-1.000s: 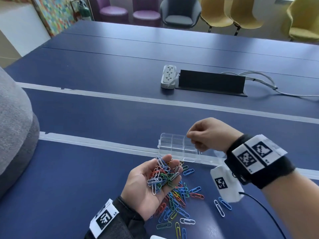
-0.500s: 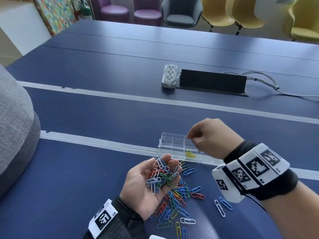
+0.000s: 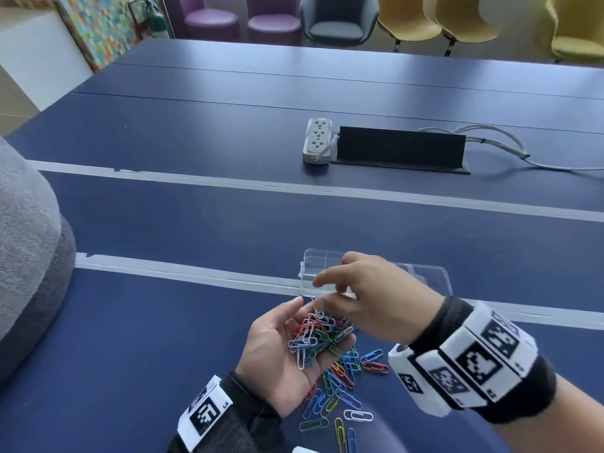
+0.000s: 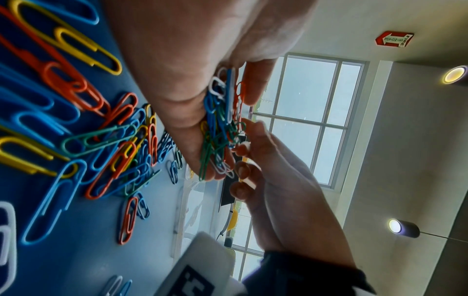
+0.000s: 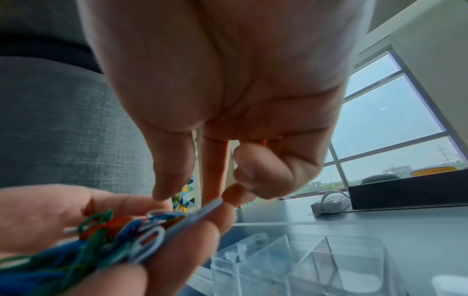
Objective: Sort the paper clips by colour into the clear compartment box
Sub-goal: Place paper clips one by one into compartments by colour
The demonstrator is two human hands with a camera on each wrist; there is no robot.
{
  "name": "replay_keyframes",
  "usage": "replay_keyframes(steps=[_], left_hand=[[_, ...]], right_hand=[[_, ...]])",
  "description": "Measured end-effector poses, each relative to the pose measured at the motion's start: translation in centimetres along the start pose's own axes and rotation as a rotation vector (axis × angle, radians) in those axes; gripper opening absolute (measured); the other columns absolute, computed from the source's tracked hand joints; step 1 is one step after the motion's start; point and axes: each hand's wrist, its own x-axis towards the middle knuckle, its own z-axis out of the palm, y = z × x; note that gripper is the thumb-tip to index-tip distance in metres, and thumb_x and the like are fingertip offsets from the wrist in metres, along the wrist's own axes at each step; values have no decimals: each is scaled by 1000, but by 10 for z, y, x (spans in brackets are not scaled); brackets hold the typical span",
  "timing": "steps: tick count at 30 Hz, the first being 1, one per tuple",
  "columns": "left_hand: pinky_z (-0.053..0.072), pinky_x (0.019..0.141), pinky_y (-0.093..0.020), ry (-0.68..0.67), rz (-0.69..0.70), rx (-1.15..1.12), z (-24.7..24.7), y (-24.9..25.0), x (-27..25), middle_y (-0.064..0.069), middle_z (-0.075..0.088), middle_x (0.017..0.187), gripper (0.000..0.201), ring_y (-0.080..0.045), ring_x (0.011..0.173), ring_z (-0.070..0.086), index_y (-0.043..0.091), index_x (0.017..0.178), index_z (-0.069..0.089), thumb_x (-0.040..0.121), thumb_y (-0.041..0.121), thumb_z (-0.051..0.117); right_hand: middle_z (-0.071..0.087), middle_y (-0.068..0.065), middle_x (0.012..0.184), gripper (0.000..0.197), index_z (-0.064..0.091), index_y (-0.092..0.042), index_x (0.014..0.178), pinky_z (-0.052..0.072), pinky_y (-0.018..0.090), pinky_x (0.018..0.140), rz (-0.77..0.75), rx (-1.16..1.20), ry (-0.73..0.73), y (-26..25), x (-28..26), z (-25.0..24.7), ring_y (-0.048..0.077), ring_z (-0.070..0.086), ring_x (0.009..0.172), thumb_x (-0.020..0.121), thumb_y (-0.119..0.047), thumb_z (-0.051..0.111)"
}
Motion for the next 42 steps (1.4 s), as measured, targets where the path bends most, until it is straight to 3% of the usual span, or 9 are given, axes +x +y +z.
replay_keyframes(steps=[7, 10, 13, 17, 20, 22, 32, 38, 42], left_hand=[[50, 85, -49, 18, 25, 50, 5, 2, -2, -21, 68, 82, 32, -32, 72, 68, -5, 82, 70, 81, 20, 50], [53, 84, -45, 27, 16, 78, 4, 2, -1, -24, 68, 92, 32, -34, 82, 69, -7, 97, 67, 81, 16, 51], [53, 83, -43, 39, 1, 49, 2, 3, 0, -23, 69, 100, 32, -36, 88, 69, -5, 97, 71, 80, 14, 52], [54, 79, -44, 34, 16, -12, 2, 2, 1, -21, 70, 100, 30, -34, 84, 70, -3, 89, 74, 78, 14, 52], [53, 79, -45, 37, 43, -40, 3, 1, 2, -20, 71, 97, 29, -31, 79, 71, -3, 86, 75, 77, 14, 53], [54, 77, -45, 45, 59, -62, 6, 0, 2, -20, 71, 96, 28, -30, 75, 71, -3, 84, 75, 75, 13, 53], [57, 74, -43, 63, 82, -110, 6, 1, 1, -22, 70, 100, 28, -33, 79, 69, -5, 89, 71, 78, 12, 52], [55, 76, -45, 63, 88, -105, 5, 2, 0, -22, 70, 95, 30, -32, 74, 71, -5, 100, 66, 92, 13, 44], [56, 75, -43, 66, 65, -108, 3, 0, 0, -23, 69, 104, 29, -32, 80, 71, -4, 100, 67, 86, 13, 47]], right_hand=[[50, -9, 84, 13, 70, -34, 91, 35, 16, 65, -39, 137, -16, -3, 7, 0, 0, 48, 73, 79, -37, 66], [59, -10, 70, 4, 73, -23, 81, 35, 8, 56, -49, 371, 13, 1, 5, -5, -7, 51, 58, 79, -25, 70], [70, -4, 70, 4, 73, -15, 78, 50, 19, 66, 5, 556, 57, 12, 0, -16, 1, 60, 63, 80, -17, 70], [63, -14, 57, 7, 73, -21, 82, 43, 9, 57, 57, 351, 54, 21, -11, -20, -8, 54, 51, 82, -18, 67], [58, -16, 47, 9, 73, -24, 83, 52, 20, 62, 105, 266, 48, 18, -14, -10, -3, 54, 47, 80, -19, 65], [62, -9, 50, 9, 73, -20, 82, 56, 28, 65, 132, 293, 75, 16, -14, -2, 3, 58, 48, 79, -16, 66], [70, -3, 66, 5, 72, -17, 75, 57, 32, 69, 170, 317, 111, 11, -12, 7, 10, 66, 65, 76, -19, 68], [64, 1, 57, 27, 60, -14, 63, 48, 32, 52, 106, 569, 188, 11, -21, -4, 11, 53, 49, 56, -40, 62], [62, 4, 57, 7, 65, -19, 69, 44, 30, 54, 29, 532, 99, 16, -24, -3, 11, 48, 51, 69, -13, 64]])
